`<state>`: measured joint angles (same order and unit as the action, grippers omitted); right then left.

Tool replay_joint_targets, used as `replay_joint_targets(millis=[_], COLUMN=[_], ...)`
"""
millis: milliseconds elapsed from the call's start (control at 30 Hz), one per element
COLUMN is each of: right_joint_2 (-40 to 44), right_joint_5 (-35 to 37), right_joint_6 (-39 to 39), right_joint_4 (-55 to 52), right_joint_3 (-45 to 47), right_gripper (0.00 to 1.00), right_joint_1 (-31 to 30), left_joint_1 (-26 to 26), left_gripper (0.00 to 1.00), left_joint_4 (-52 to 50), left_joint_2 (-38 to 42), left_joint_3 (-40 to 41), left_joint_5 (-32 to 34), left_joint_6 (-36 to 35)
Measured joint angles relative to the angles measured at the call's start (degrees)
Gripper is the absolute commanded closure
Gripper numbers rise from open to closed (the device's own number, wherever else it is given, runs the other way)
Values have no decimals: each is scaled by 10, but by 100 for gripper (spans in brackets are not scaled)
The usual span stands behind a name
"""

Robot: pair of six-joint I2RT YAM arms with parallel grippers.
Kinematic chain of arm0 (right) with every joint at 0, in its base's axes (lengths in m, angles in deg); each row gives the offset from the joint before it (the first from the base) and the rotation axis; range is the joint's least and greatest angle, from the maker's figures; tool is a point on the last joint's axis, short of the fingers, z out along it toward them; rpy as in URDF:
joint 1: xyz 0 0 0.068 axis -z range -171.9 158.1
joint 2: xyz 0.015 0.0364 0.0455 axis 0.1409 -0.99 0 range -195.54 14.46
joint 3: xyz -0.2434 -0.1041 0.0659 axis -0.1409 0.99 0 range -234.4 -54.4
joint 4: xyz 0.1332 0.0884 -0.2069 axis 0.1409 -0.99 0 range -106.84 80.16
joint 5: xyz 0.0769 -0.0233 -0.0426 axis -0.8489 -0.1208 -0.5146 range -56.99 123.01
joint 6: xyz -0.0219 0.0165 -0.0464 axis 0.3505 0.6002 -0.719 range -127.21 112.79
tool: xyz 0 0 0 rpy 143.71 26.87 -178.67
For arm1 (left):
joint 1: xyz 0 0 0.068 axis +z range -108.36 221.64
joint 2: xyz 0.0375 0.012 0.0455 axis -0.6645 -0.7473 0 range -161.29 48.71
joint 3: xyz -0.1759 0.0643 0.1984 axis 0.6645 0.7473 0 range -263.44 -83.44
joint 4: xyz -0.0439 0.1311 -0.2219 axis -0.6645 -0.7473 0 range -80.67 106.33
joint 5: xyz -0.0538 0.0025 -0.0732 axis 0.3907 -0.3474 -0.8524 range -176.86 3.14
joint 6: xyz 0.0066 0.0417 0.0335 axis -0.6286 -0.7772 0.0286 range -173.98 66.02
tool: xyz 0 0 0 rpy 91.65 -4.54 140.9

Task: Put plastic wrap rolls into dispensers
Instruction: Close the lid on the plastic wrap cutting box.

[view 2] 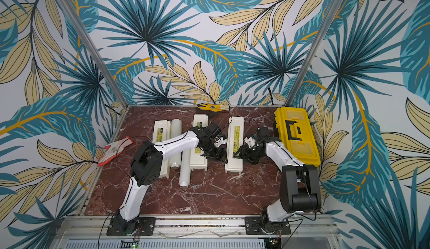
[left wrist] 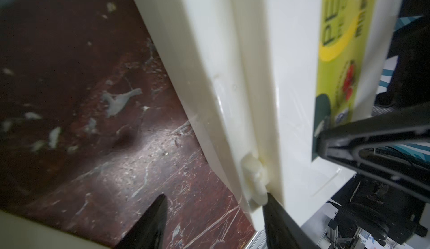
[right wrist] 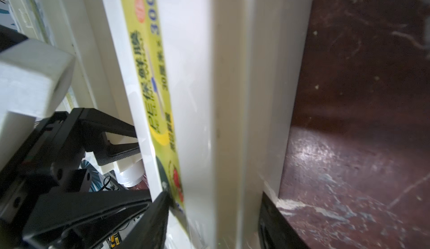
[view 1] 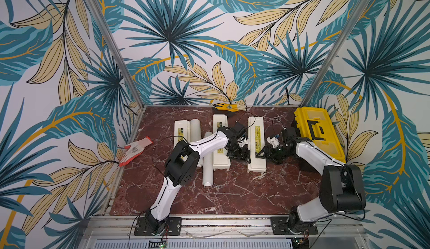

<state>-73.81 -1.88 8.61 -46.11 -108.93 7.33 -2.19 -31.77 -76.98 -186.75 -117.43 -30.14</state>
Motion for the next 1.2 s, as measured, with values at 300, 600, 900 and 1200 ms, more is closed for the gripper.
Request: replay_joint_targets(millis=[300, 600, 900, 1200], right_joint_2=[-3, -20, -57, -82], right_joint_5=[-6, 21, -33, -39], right_joint_6=[12, 4, -9, -36], right_joint_4=[22, 9, 19, -5], right_joint_3=[6, -26, -41, -67], right_gripper=[36, 27, 54, 52], right_joint_1=[0, 19, 33, 36], left_joint_1=[8, 8, 8, 12], left_gripper=[31, 31, 26, 23], left_joint_4=[-3, 21, 24, 24], left_joint_2=[0, -9, -11, -12], left_joint_3=[0, 0, 0, 0], left_joint_5=[1, -14, -14, -1], left_joint_6=[-3, -3, 0, 2])
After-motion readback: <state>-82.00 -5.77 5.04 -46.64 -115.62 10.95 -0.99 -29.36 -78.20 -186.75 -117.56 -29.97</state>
